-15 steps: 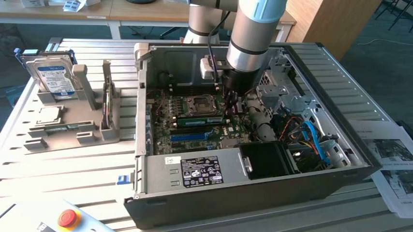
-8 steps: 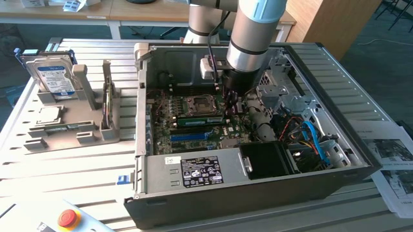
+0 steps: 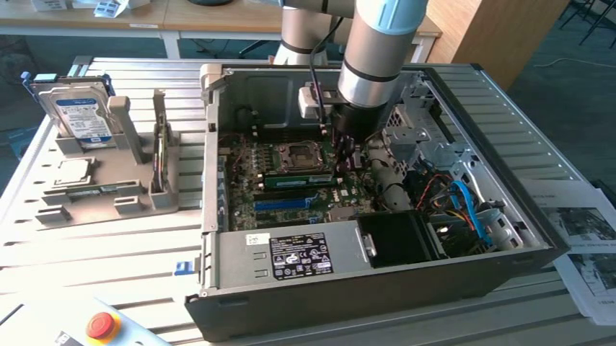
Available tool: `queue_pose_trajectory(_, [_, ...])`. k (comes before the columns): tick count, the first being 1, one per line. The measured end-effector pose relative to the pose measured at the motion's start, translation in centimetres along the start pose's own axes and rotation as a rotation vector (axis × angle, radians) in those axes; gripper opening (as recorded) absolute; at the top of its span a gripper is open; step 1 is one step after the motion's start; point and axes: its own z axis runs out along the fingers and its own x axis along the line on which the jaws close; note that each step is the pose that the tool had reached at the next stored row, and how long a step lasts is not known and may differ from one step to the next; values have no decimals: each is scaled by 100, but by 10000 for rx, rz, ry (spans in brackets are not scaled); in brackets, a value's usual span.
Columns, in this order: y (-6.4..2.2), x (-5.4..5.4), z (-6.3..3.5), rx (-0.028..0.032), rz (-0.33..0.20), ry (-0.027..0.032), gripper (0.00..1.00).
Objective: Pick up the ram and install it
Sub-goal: 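Press down the ram until it locks into place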
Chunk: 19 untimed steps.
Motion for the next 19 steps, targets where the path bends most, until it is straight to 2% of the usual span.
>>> queue_pose_trajectory(19, [0,0,20,-1,1,0,10])
